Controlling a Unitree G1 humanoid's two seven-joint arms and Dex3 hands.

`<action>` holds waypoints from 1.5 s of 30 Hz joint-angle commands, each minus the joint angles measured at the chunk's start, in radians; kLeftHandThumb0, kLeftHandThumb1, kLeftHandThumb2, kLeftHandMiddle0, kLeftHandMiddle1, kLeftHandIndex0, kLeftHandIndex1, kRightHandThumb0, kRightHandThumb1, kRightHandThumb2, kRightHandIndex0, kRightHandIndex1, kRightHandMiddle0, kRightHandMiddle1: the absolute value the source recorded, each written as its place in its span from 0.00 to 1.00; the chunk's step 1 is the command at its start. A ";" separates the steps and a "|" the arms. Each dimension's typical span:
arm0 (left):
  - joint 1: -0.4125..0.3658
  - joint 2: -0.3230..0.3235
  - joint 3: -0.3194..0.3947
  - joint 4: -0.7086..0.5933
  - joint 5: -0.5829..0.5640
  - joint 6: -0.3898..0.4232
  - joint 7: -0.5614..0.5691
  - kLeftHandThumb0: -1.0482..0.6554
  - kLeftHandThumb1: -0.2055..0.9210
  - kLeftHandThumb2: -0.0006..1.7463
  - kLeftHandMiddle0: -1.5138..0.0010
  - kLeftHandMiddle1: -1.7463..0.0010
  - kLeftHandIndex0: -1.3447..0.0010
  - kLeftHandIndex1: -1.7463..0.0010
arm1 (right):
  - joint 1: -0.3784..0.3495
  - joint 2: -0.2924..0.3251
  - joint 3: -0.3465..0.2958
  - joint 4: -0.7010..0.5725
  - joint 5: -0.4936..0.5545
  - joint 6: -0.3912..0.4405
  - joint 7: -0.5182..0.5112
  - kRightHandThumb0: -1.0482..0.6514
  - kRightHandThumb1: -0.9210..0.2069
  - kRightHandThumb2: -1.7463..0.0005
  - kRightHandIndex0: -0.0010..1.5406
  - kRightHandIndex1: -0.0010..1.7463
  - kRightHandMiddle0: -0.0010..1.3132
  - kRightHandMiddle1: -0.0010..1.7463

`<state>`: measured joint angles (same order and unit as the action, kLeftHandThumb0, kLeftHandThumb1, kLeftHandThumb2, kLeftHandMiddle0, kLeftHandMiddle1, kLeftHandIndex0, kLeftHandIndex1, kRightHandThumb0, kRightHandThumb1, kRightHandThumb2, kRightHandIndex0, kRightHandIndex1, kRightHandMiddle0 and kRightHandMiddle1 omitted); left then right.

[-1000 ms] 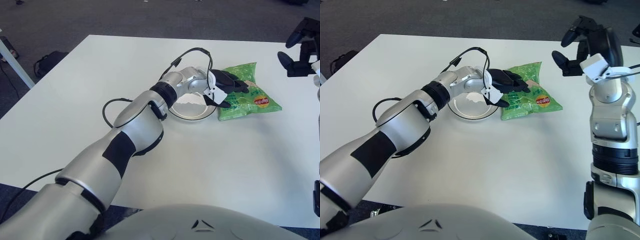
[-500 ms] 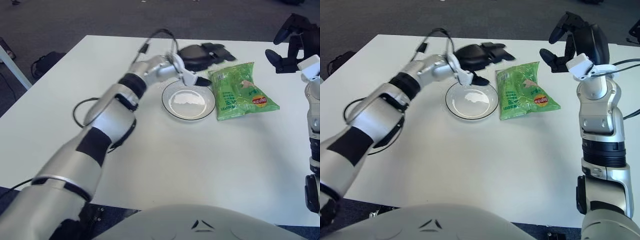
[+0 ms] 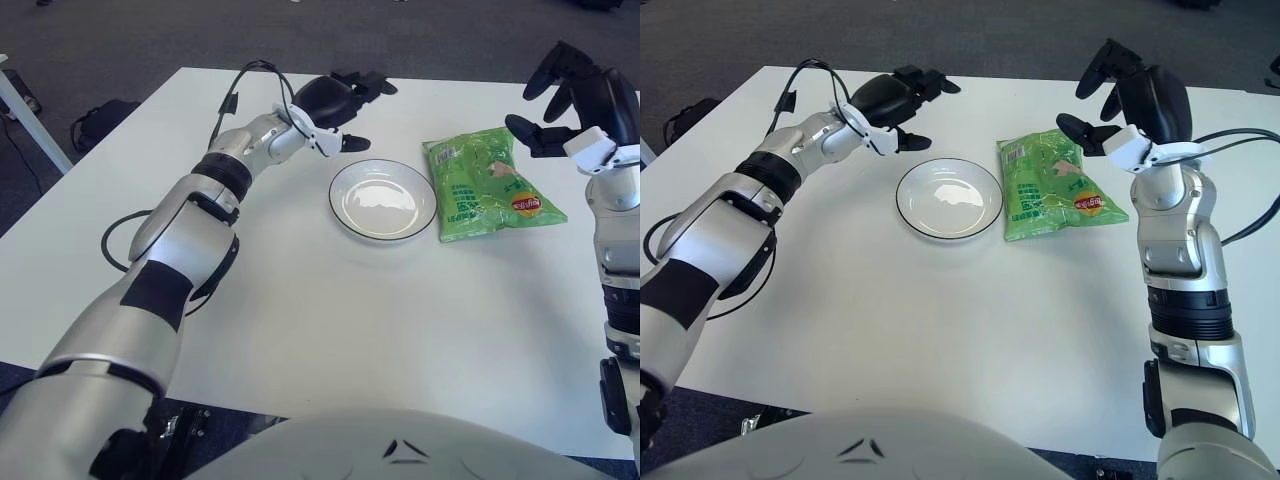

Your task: Put the snack into the plate.

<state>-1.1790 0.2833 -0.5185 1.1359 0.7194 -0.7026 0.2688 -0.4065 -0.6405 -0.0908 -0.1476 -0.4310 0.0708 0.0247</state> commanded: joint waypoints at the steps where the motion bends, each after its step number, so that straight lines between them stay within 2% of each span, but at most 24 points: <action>1: 0.017 0.039 0.048 -0.047 -0.039 0.005 0.013 0.35 0.80 0.57 0.85 0.58 1.00 0.38 | 0.011 -0.002 0.017 -0.002 -0.029 0.005 0.019 0.61 0.28 0.45 0.21 0.97 0.23 1.00; 4: 0.085 0.088 0.090 -0.141 -0.064 -0.001 0.025 0.34 0.79 0.58 0.85 0.57 1.00 0.37 | 0.019 -0.009 0.042 -0.014 -0.045 0.022 0.062 0.61 0.24 0.48 0.18 0.98 0.20 1.00; 9: 0.188 0.123 0.130 -0.269 -0.087 0.013 0.015 0.34 0.80 0.56 0.84 0.55 1.00 0.36 | 0.028 -0.022 0.060 -0.032 -0.067 0.040 0.114 0.61 0.19 0.52 0.15 0.99 0.17 1.00; 10: 0.218 0.131 0.139 -0.296 -0.090 0.012 0.022 0.34 0.80 0.55 0.84 0.54 1.00 0.36 | 0.030 -0.034 0.069 -0.033 -0.078 0.033 0.127 0.61 0.16 0.56 0.17 0.95 0.17 1.00; 12: 0.267 0.140 0.151 -0.331 -0.092 0.010 0.040 0.33 0.80 0.54 0.84 0.53 1.00 0.35 | 0.032 -0.055 0.085 -0.024 -0.102 0.017 0.148 0.51 0.06 0.65 0.16 0.85 0.16 1.00; 13: 0.282 0.142 0.156 -0.341 -0.091 0.010 0.046 0.34 0.80 0.54 0.84 0.51 1.00 0.35 | 0.033 -0.062 0.091 -0.017 -0.112 0.010 0.154 0.40 0.04 0.65 0.15 0.78 0.10 0.90; 14: 0.294 0.143 0.159 -0.324 -0.088 0.007 0.063 0.34 0.79 0.54 0.84 0.51 1.00 0.35 | 0.028 -0.077 0.104 0.029 -0.121 -0.017 0.156 0.35 0.03 0.64 0.14 0.76 0.08 0.87; 15: 0.317 0.142 0.168 -0.294 -0.095 0.006 0.081 0.35 0.78 0.54 0.85 0.49 1.00 0.34 | 0.020 -0.103 0.124 0.069 -0.130 -0.040 0.182 0.13 0.00 0.57 0.10 0.58 0.01 0.67; 16: 0.336 0.139 0.179 -0.264 -0.108 0.010 0.090 0.35 0.78 0.54 0.85 0.49 1.00 0.34 | 0.012 -0.126 0.140 0.099 -0.135 -0.060 0.211 0.13 0.00 0.57 0.10 0.58 0.01 0.67; 19: 0.357 0.131 0.200 -0.226 -0.130 0.017 0.092 0.34 0.81 0.52 0.86 0.55 1.00 0.37 | -0.001 -0.153 0.157 0.129 -0.135 -0.089 0.255 0.06 0.00 0.51 0.06 0.40 0.00 0.52; 22: 0.371 0.115 0.224 -0.184 -0.174 0.014 0.082 0.34 0.83 0.51 0.87 0.59 1.00 0.38 | -0.021 -0.164 0.175 0.155 -0.125 -0.111 0.295 0.04 0.00 0.49 0.05 0.30 0.00 0.45; 27: 0.390 0.111 0.235 -0.116 -0.186 -0.017 0.106 0.34 0.84 0.51 0.88 0.61 1.00 0.39 | -0.032 -0.167 0.188 0.184 -0.114 -0.144 0.323 0.02 0.00 0.47 0.03 0.22 0.00 0.37; 30: 0.424 0.125 0.230 -0.072 -0.168 -0.057 0.158 0.34 0.85 0.50 0.88 0.61 1.00 0.38 | -0.039 -0.169 0.203 0.210 -0.113 -0.178 0.337 0.02 0.00 0.46 0.01 0.18 0.00 0.34; 36: 0.462 0.133 0.212 -0.004 -0.135 -0.102 0.244 0.33 0.90 0.48 0.88 0.60 1.00 0.36 | -0.064 -0.174 0.225 0.278 -0.117 -0.248 0.349 0.00 0.00 0.44 0.00 0.04 0.00 0.24; 45: 0.473 0.108 0.173 0.023 -0.085 -0.101 0.324 0.30 0.97 0.44 0.88 0.59 1.00 0.35 | -0.146 -0.166 0.236 0.375 -0.104 -0.245 0.403 0.00 0.00 0.41 0.00 0.00 0.00 0.21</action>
<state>-0.7033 0.3975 -0.3300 1.1575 0.6113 -0.7955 0.5534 -0.4946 -0.7968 0.1388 0.1960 -0.5395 -0.1765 0.4027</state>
